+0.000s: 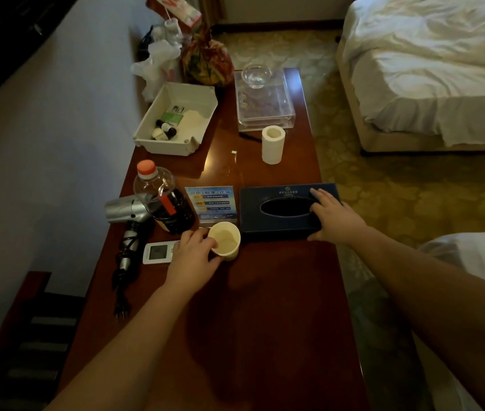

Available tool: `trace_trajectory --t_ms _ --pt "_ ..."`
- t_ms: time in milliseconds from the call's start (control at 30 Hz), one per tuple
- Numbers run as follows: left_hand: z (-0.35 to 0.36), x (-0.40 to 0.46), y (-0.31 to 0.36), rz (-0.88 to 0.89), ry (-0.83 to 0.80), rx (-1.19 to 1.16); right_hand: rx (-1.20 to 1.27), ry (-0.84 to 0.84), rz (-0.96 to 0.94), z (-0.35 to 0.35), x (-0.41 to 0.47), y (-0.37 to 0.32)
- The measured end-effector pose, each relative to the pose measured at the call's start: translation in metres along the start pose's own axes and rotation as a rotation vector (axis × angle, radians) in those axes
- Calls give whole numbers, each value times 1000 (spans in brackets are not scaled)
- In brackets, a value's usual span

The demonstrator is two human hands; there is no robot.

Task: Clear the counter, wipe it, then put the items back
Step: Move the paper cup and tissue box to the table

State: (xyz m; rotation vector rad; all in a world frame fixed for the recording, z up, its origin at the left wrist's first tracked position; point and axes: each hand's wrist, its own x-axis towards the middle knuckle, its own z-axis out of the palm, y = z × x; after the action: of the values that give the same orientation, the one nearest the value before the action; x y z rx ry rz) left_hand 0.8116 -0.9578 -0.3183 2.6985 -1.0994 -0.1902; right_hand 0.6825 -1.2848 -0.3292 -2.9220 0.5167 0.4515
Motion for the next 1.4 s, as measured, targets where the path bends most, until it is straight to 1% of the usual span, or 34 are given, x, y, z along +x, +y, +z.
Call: trace_trajectory --t_ms 100,200,267,367,433,567,733,900,1067,1233,1300,1400 --pt "-4 -3 2 -12 -24 -25 11 -15 23 -6 -6 -4" --pt "-10 -10 4 -27 -19 -54 50 -7 84 -16 -16 -8" --pt "-18 -20 5 -39 15 -89 94 46 120 -24 -24 -15" --pt "-31 -43 7 -97 65 -137 180 190 143 -35 -42 -29" --pt "-42 -65 6 -154 91 -154 246 237 102 -38 -60 -42" --pt "-64 -118 2 -343 151 -239 414 205 21 -37 -100 -68" --pt "-89 -224 8 -518 281 -348 404 161 -80 -36 -158 -108" --pt "-114 -351 22 -714 413 -414 387 52 -270 -45 -216 -164" --pt "-144 -480 36 -839 543 -508 356 -40 -512 -58 -276 -245" --pt "-170 -589 50 -990 730 -478 346 -67 -788 -63 -338 -335" --pt "-177 -632 59 -1051 819 -444 349 -96 -901 -63 -364 -371" --pt "-187 -695 73 -1164 908 -397 307 -152 -1070 -63 -403 -430"
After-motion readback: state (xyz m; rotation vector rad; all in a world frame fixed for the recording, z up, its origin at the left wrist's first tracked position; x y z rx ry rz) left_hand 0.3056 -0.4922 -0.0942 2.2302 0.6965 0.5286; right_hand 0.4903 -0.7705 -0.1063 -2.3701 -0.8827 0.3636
